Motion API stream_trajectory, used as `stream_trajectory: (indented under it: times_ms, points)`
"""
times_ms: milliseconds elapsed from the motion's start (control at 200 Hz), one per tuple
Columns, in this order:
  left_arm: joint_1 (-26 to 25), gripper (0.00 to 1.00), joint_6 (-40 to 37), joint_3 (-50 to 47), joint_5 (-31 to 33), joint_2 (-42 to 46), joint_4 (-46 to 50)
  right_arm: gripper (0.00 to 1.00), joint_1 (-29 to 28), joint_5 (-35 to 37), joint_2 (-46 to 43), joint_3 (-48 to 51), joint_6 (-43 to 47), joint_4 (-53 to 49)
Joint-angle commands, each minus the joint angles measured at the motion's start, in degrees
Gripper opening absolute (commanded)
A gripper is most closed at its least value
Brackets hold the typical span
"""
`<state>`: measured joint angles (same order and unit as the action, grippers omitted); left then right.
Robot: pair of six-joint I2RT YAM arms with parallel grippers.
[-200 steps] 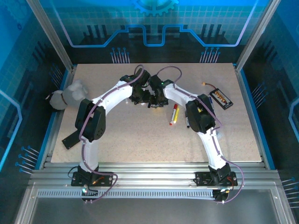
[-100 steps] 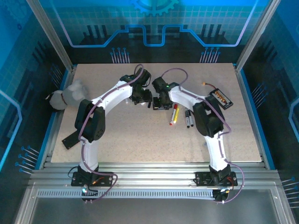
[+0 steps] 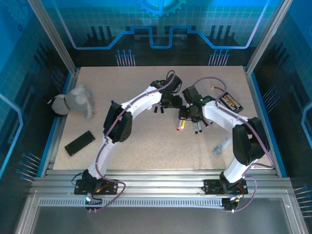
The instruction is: Open the pen caps
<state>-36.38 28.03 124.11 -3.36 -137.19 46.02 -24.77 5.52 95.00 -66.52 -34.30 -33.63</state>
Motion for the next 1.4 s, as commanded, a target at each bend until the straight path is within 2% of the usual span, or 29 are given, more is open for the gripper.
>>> stream_trajectory:
  times_ms: [0, 235, 530, 856, 1396]
  points:
    - [-0.85, 0.50, -1.40, 4.14, -3.36, -2.51, 1.15, 0.42, 2.22, -0.22, -3.93, 2.74, -0.72, 1.98]
    - [-1.80, 0.51, -1.22, 6.05, -5.79, -5.73, -0.70, 0.42, 5.10, -1.35, -7.75, 6.32, -0.28, 2.60]
    - [-2.42, 0.48, -0.83, 12.34, -3.78, -11.82, 2.05, 0.41, 7.08, -2.28, -9.13, 7.21, 0.46, 2.73]
    - [-2.80, 0.42, -1.21, 16.43, 2.33, -14.33, 6.09, 0.39, 8.24, -3.52, -9.11, 8.34, 0.40, 3.74]
    - [-2.73, 0.40, -0.35, 21.52, 2.60, -19.25, 9.64, 0.37, 8.47, -5.24, -8.08, 8.60, 0.52, 4.36]
